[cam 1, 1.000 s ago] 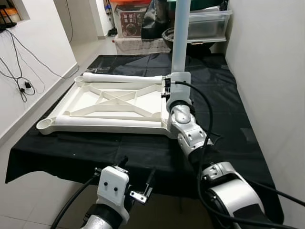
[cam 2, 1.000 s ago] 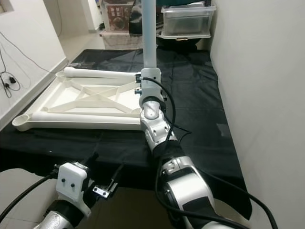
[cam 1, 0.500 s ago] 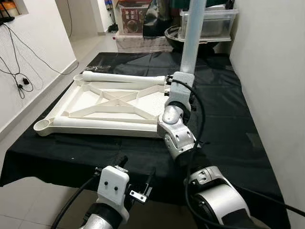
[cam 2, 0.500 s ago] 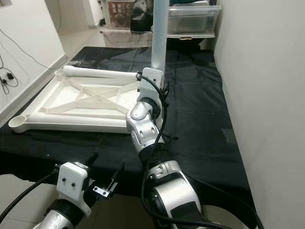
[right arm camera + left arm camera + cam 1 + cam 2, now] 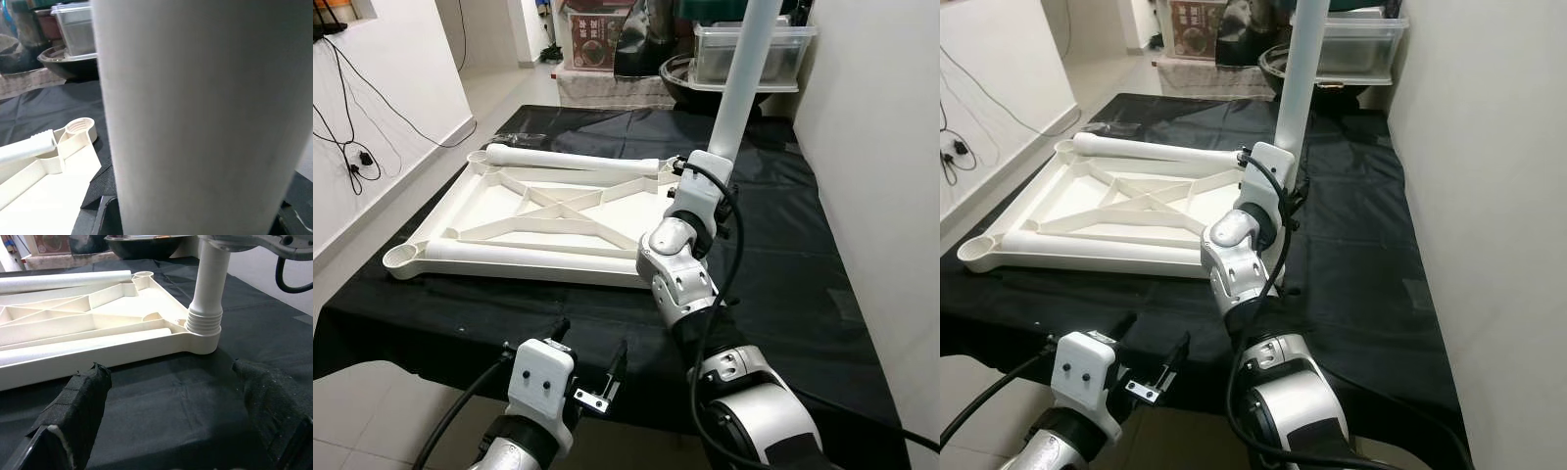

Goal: Building children table

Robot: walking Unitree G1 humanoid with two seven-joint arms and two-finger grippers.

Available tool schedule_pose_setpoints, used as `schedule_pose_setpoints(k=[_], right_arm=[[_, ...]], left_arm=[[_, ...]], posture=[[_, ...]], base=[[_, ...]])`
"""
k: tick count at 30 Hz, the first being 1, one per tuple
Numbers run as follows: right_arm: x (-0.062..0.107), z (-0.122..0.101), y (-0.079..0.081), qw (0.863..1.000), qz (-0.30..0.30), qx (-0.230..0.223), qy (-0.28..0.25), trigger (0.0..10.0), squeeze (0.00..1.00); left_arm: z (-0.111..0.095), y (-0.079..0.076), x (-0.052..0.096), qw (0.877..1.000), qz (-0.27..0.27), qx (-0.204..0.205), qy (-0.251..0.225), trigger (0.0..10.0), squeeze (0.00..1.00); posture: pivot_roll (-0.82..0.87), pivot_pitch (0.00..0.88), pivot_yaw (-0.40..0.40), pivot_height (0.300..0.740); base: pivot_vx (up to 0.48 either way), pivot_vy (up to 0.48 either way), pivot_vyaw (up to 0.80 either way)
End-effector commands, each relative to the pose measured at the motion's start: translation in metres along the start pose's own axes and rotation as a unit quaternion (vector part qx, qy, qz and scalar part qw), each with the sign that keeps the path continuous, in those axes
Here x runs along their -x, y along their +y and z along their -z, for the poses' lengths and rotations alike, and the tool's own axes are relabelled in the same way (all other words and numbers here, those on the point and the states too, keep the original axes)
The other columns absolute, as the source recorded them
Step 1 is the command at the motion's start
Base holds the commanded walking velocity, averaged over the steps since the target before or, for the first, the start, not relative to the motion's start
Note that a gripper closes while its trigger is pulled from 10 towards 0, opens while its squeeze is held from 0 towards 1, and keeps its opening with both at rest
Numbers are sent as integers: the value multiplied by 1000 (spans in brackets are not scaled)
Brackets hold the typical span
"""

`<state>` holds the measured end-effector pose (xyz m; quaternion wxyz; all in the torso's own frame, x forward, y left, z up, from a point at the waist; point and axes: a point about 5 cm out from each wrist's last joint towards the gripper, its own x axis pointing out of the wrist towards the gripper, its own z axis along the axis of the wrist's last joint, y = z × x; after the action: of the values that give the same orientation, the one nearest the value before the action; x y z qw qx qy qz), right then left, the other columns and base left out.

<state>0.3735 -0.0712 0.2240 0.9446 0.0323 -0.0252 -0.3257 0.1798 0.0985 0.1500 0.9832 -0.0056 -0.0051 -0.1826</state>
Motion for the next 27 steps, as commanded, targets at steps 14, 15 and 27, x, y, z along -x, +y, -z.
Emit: schedule_pose_setpoints(k=[14, 15, 27], right_arm=[[2, -24, 2, 998, -24, -48, -26, 10000, 0], [1, -35, 1, 997, -29, -62, -47, 10000, 0], [4, -82, 1, 960, -200, -157, -119, 10000, 0]], left_arm=[[6, 5, -7, 1000, -3, -3, 3, 10000, 0], [6, 6, -8, 1000, -3, 2, 3, 10000, 0], [9, 14, -17, 1000, -5, -4, 8, 10000, 0]], posture=[[64, 58, 28, 740], [61, 52, 29, 740], [48, 0, 37, 740]], base=[[0, 0, 0], [0, 0, 0], [0, 0, 0]])
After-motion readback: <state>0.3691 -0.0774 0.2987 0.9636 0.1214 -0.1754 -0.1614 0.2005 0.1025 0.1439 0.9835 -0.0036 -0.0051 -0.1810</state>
